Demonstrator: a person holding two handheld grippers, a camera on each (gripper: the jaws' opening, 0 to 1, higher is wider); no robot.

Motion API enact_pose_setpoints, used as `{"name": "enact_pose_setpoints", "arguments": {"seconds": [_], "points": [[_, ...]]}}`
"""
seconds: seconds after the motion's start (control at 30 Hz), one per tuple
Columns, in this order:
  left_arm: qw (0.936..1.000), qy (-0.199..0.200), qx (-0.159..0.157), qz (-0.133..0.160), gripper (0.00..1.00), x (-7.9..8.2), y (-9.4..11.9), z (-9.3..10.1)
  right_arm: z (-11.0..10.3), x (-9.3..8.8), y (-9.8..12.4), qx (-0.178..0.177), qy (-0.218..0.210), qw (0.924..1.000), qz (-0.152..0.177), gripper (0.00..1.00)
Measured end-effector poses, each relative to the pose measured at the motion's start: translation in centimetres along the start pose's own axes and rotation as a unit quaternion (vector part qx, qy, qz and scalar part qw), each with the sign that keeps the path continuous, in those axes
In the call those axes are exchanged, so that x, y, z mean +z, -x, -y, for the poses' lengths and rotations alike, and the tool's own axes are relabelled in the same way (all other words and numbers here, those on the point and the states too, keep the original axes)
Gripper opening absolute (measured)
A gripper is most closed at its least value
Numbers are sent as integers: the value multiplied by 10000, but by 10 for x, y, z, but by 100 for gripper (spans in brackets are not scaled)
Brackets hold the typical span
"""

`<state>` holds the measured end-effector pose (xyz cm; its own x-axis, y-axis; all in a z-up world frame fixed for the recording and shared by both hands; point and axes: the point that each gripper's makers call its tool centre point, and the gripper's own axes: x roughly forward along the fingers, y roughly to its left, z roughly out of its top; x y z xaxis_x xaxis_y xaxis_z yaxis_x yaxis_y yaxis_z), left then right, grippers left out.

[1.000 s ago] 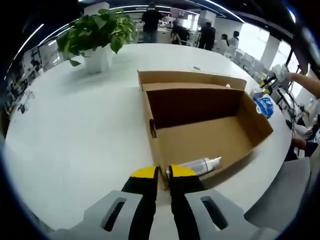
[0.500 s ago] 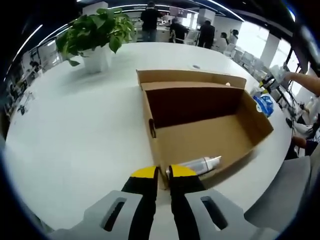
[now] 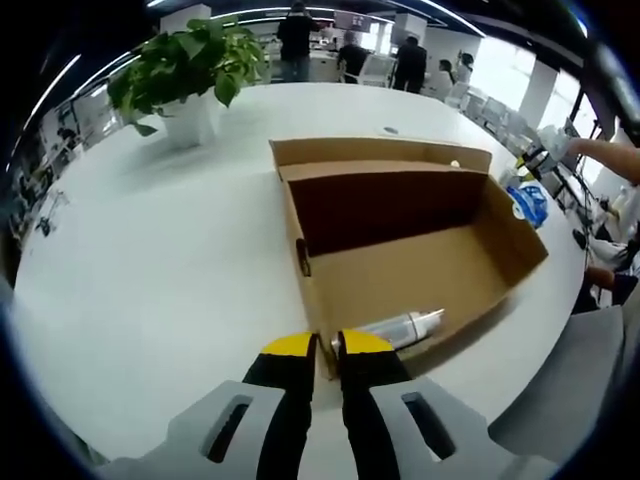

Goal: Operate the shoe box by opening the lid, removing the specified soft item, and placing it in the target area until the item is outside and the box remains undamaged.

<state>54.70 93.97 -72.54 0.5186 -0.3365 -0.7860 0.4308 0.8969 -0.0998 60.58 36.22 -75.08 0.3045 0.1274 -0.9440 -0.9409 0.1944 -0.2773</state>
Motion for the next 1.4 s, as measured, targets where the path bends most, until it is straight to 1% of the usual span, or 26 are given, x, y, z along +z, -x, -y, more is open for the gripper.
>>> {"name": "enact_pose_setpoints", "arguments": {"seconds": [0.13,0.23,0.33,0.37,0.43,0.47,0.63,0.7,0.8,0.87,0.9,1.03,1.07,1.17,1.23,1.27,1.3,1.4], "points": [[10000,-10,-10,42,7,0,1,0,-1,5,6,-84,4,10000,46,26],[10000,-86,9,47,8,1,2,-1,2,8,13,-222,-101,9996,135,31],[9998,-214,-9,11,9,1,4,0,4,11,21,-344,-276,9988,206,32],[9997,-255,-22,-7,9,1,5,1,2,13,25,-370,-405,9982,242,34],[9995,-299,-81,-56,9,1,7,4,0,15,31,-421,-503,9975,262,37],[9992,-380,-94,-64,10,2,9,5,-1,18,35,-491,-634,9962,328,38],[9972,-732,-173,20,14,11,16,8,-10,26,52,-647,-1090,9905,541,43],[9961,-864,-196,59,17,17,19,9,-13,30,60,-743,-1351,9859,643,46],[9934,-1097,-315,75,21,22,23,13,-17,36,70,-854,-1584,9806,779,51],[9905,-1310,-407,31,24,24,24,15,-21,41,77,-926,-1744,9763,885,55],[9887,-1430,-441,-4,25,25,24,16,-23,45,82,-970,-1859,9730,967,56],[9840,-1693,-554,-80,30,28,25,18,-31,53,93,-1091,-2052,9664,1098,63],[9825,-1764,-588,-100,31,29,25,19,-33,56,96,-1134,-2142,9637,1123,64],[9766,-2042,-652,-182,34,32,24,19,-39,62,104,-1218,-2390,9554,1234,69],[9734,-2178,-677,-227,34,34,22,18,-45,67,110,-1249,-2565,9493,1320,72],[9708,-2279,-703,-271,34,35,21,18,-47,69,111,-1259,-2629,9470,1350,73],[9693,-2333,-716,-290,34,36,21,18,-49,73,114,-1310,-2767,9412,1431,74],[9628,-2549,-818,-357,35,40,19,20,-58,83,119,-1319,-2878,9351,1594,76]]}}
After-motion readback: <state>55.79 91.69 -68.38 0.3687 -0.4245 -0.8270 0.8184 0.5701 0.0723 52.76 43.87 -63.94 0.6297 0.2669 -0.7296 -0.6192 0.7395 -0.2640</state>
